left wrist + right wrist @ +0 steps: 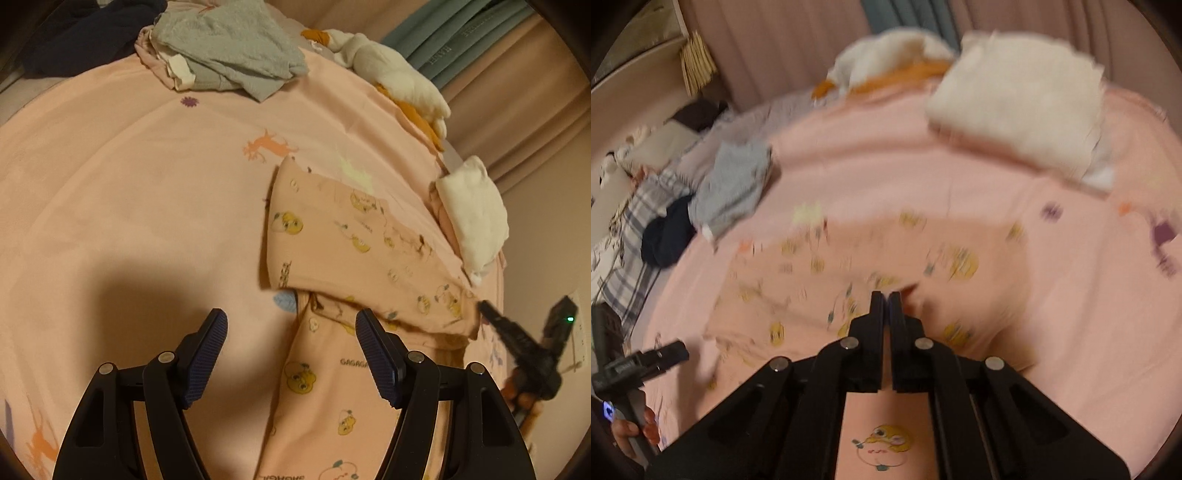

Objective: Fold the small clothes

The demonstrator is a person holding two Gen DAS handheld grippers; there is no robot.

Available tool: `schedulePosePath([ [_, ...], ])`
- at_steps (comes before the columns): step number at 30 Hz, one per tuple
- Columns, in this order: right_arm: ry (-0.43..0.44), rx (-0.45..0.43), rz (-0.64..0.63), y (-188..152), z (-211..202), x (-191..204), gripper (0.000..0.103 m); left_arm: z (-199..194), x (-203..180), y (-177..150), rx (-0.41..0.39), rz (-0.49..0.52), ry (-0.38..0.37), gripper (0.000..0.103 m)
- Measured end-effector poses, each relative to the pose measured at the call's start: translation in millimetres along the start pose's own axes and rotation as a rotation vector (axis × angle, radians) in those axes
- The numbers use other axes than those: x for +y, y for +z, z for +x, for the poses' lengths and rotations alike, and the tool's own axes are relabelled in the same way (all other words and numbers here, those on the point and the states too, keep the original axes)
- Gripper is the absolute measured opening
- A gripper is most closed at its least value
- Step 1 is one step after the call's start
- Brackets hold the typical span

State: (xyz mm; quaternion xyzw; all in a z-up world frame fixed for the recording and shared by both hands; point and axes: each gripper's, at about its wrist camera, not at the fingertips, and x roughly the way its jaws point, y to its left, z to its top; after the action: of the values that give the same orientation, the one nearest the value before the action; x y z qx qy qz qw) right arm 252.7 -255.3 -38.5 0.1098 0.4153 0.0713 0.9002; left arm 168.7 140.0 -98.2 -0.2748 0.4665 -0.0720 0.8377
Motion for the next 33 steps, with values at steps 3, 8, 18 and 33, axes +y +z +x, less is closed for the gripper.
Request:
schedulePosePath([
  [3, -0.076, -0.045, -0.003, 9.7, -14.7, -15.1, 0.003, 2.3, -3.9, 4.6, -0.005, 0.010, -0.011, 0.070],
  [8, 0.038, 0.089, 0.109, -3.2, 3.9, -46.2, 0.008, 7.4, -7.4, 8.5, -0.007, 0.011, -0.020, 0.070],
  [18, 0.093, 0.228, 0.135, -38.0, 61.9, -19.2, 0.036, 9.3, -9.2, 6.1, 0.004, 0.015, -0.016, 0.070],
  [33, -0.024, -0.029, 0.019, 8.5, -13.0, -23.3, 0.005, 0.1, 6.3, 14.1, -0.017, -0.020, -0.006, 0.070],
])
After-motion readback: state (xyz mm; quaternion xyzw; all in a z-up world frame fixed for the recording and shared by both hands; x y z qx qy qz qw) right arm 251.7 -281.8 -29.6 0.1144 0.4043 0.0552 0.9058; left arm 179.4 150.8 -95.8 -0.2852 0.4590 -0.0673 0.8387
